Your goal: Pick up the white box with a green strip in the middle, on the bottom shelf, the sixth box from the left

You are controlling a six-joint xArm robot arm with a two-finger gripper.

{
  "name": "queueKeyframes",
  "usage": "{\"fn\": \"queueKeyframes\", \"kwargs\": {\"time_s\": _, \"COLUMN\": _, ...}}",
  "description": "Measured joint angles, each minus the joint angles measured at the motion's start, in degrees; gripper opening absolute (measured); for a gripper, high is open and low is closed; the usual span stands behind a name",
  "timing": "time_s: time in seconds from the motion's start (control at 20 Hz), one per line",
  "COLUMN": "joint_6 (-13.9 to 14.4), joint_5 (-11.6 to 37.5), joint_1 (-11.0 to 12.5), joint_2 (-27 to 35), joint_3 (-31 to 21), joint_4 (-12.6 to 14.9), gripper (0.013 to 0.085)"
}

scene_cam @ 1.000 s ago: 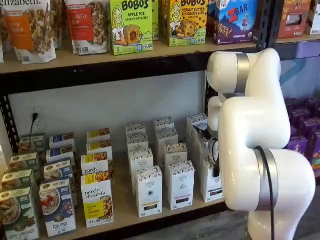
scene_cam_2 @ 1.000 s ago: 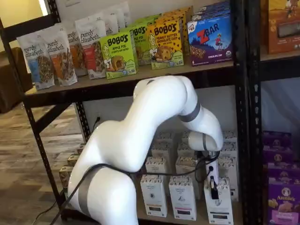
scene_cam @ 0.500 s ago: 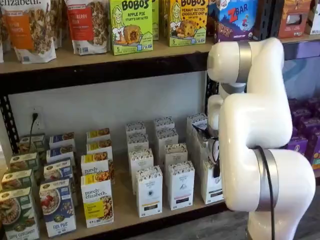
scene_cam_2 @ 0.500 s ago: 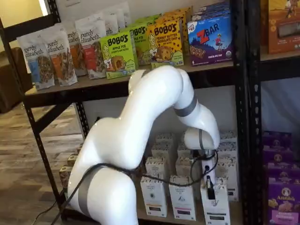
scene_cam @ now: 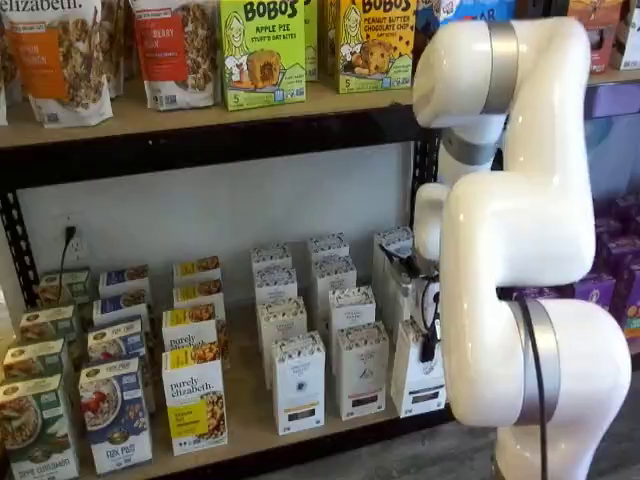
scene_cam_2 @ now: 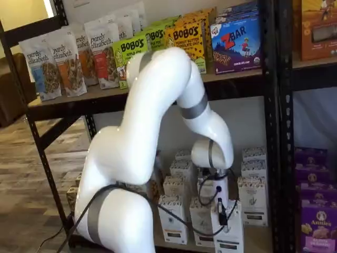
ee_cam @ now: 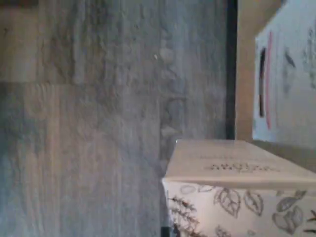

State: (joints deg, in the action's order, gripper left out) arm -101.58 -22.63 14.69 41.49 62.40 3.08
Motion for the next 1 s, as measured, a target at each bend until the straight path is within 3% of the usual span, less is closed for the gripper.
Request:
{"fn": "queueKeyframes", "kwargs": {"time_s": 0.3, "joint_6": 2.54, "joint_5": -1.14, "joint_1": -2.54, "joint_2": -9.34, "joint_3": -9.15, "joint_4": -0.05, "gripper": 0.0490}}
{"fn": "queueKeyframes", "kwargs": {"time_s": 0.6, "joint_6": 8.92, "joint_5": -1.73, "joint_1": -5.02, "joint_2": -18.80, "joint_3": -17.45, "joint_4": 4.18, "gripper": 0.0490}}
{"fn": "queueKeyframes", "kwargs": {"time_s": 0.75, "joint_6": 8.88, "joint_5": -3.26, "joint_1": -5.47, "joint_2": -22.43, "joint_3": -19.63, "joint_4": 3.66, "gripper": 0.0490}}
{"fn": "queueKeyframes", "kwargs": {"time_s": 1.0, "joint_6": 4.96, "joint_5": -8.14, "joint_1": -5.96, "joint_2": -28.51, "joint_3": -21.72, "joint_4": -1.18, "gripper": 0.0490}}
